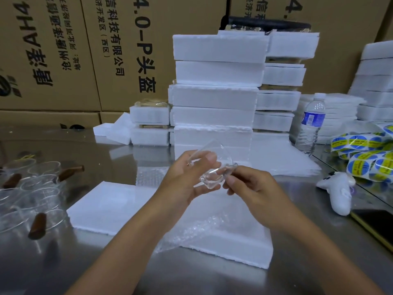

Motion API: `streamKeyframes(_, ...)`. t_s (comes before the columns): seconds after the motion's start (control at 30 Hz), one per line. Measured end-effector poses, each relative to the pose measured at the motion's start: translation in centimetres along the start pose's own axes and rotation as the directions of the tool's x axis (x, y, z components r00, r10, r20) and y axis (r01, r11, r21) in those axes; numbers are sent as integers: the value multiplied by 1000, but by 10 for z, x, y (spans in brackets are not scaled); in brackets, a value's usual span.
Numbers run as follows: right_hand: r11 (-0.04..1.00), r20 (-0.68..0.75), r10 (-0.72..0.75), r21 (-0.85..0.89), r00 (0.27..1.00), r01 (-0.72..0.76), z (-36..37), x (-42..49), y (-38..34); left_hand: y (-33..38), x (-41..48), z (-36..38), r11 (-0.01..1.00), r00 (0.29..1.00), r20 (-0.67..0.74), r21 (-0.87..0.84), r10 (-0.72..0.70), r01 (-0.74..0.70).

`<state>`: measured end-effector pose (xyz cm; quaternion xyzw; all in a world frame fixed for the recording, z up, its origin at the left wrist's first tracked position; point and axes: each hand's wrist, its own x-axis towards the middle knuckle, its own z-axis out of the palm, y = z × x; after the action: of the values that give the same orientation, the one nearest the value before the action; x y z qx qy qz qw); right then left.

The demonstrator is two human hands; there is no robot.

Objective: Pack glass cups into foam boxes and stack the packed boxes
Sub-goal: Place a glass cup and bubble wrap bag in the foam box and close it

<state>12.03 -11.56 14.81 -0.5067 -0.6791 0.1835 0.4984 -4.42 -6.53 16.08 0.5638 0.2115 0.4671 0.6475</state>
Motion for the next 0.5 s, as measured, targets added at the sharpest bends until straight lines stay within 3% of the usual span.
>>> streamKeyframes(0.1, 998, -35, 62, -11, 997, -62, -9, 2, 5, -10, 2, 4, 994, 999, -33, 109, -3, 7)
streamKeyframes(0.2, 995, -187, 78, -51, 979, -89, -15, 3, 7, -17, 3, -1, 910, 994, -101, 415, 46, -1)
streamKeyframes(0.3, 992, -312, 69, -82, 947, -99, -16, 3, 7, -27, 1, -13, 628, 978, -140, 778, 156, 11)
streamKeyframes(0.4, 971, -346, 34, -211, 938, -113, -15, 1, 10, -35, -2, -20, 324, 983, -81, 946, 163, 24)
streamKeyframes(0.5, 951, -344, 14, -286, 939, -119, -13, 1, 12, -36, -2, -21, 256, 984, -87, 966, 155, 45)
